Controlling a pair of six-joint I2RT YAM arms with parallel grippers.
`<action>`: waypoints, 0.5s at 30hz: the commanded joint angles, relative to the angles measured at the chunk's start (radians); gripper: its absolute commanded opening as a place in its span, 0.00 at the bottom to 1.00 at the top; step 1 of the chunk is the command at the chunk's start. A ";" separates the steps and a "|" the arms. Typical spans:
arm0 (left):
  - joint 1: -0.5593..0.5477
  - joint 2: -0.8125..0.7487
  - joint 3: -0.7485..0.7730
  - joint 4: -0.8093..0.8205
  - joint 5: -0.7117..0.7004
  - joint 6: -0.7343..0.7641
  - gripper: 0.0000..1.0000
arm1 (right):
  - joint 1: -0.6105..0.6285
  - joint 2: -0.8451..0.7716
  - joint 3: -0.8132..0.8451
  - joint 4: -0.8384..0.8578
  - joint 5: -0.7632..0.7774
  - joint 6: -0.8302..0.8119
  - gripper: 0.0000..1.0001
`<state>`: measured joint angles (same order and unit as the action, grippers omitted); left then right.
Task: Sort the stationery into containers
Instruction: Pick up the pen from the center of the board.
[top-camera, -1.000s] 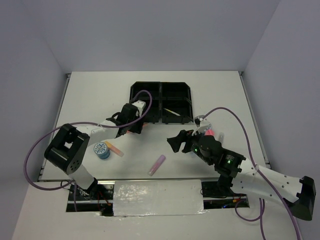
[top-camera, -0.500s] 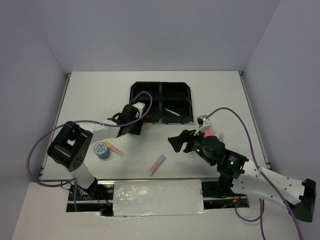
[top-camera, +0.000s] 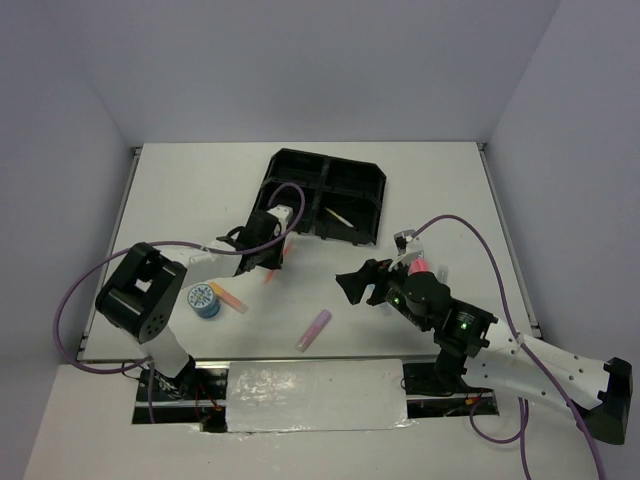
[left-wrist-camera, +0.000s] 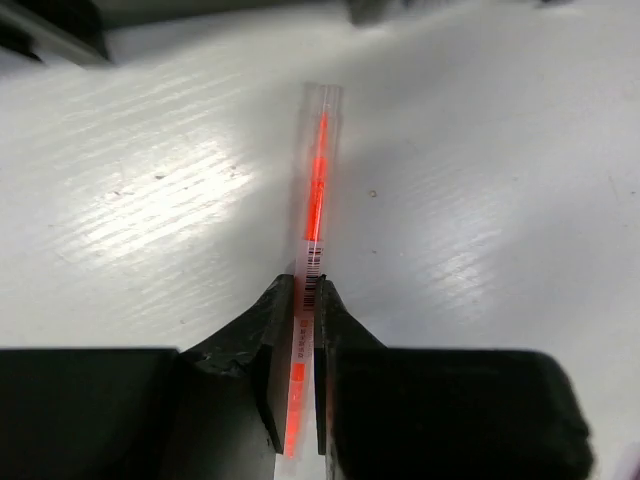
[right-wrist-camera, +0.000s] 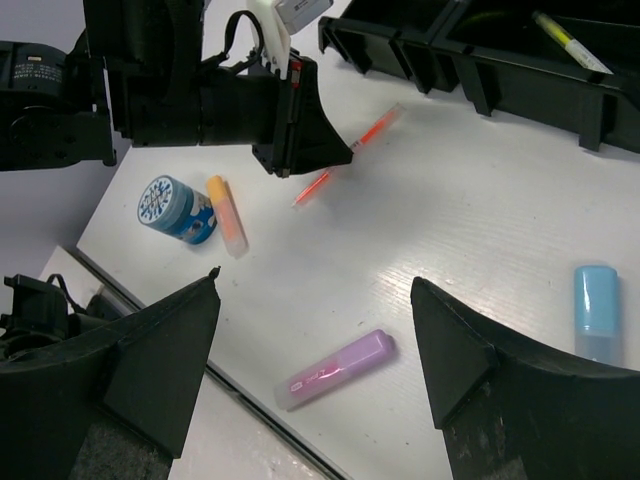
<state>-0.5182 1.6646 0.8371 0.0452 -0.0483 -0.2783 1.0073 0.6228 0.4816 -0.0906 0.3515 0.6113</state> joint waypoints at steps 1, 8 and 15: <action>-0.043 -0.022 -0.024 -0.018 0.038 -0.027 0.11 | -0.006 -0.012 0.002 0.028 0.015 0.001 0.84; -0.144 -0.088 -0.012 -0.077 0.039 -0.016 0.03 | -0.004 -0.035 -0.001 0.020 0.024 0.010 0.84; -0.174 -0.305 0.006 -0.093 0.134 -0.030 0.00 | -0.006 -0.064 0.012 -0.014 0.049 0.005 0.84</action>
<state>-0.6842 1.4750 0.8253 -0.0628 0.0231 -0.2947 1.0073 0.5865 0.4816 -0.0944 0.3626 0.6163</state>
